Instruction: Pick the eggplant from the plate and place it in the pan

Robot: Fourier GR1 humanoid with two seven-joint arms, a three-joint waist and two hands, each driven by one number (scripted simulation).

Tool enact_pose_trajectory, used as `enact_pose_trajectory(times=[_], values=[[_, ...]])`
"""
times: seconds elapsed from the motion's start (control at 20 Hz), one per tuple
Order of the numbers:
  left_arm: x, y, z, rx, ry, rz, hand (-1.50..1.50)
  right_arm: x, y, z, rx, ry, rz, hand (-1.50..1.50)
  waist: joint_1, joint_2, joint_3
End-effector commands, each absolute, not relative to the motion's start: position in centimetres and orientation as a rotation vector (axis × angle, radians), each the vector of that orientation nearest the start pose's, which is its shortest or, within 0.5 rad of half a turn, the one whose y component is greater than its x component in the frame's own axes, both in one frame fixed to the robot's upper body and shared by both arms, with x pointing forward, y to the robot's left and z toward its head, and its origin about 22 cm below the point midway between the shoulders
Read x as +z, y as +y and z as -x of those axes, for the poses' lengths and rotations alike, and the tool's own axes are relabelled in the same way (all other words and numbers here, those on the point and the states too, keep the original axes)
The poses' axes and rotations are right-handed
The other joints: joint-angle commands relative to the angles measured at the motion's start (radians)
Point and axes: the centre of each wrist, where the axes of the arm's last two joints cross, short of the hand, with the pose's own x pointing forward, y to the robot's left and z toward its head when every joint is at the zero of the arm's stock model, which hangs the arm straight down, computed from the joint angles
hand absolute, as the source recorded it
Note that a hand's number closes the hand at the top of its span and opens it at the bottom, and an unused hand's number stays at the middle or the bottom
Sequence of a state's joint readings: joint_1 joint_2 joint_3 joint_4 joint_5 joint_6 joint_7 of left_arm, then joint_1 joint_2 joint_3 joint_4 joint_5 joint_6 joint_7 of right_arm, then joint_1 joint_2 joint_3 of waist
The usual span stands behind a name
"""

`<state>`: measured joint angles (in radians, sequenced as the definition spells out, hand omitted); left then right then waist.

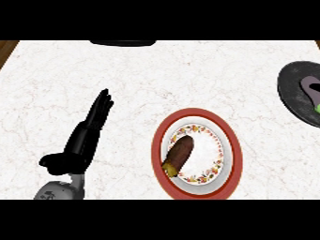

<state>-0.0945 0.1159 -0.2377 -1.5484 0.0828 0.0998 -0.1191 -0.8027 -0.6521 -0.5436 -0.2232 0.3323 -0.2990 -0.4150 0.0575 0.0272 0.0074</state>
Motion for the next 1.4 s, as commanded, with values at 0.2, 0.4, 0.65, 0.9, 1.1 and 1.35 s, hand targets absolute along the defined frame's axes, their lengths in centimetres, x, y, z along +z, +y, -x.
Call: enact_pose_trajectory(times=[0.2, 0.4, 0.65, 0.9, 1.1, 1.35], values=[[1.3, 20.1, -25.8, -0.132, -1.712, 0.083, 0.0, 5.8, -50.9, -31.9, -0.211, -1.579, 0.719, -1.5, -0.026, -0.011, -0.002], [1.4, 19.5, -24.7, -0.149, -1.703, 0.08, 0.0, 3.5, -52.6, -28.4, -0.173, -1.62, 0.551, -1.5, -0.036, -0.018, -0.003], [1.8, 18.8, -25.3, -0.122, -1.698, 0.081, 0.0, 4.3, -54.2, -27.0, -0.09, -1.651, 0.501, -1.5, -0.041, -0.02, -0.005], [0.3, 19.3, -25.1, -0.146, -1.694, 0.08, 0.0, 1.9, -54.4, -24.6, -0.03, -1.659, 0.515, -1.5, -0.042, -0.021, -0.005], [0.0, 20.3, -24.5, -0.155, -1.728, 0.071, 0.0, 0.1, -54.2, -23.2, -0.018, -1.654, 0.553, -1.5, -0.044, -0.022, -0.005], [2.0, 19.3, -24.8, -0.135, -1.696, 0.073, 0.0, -0.5, -54.5, -21.8, 0.014, -1.621, 0.532, -1.5, -0.051, -0.026, -0.006]])
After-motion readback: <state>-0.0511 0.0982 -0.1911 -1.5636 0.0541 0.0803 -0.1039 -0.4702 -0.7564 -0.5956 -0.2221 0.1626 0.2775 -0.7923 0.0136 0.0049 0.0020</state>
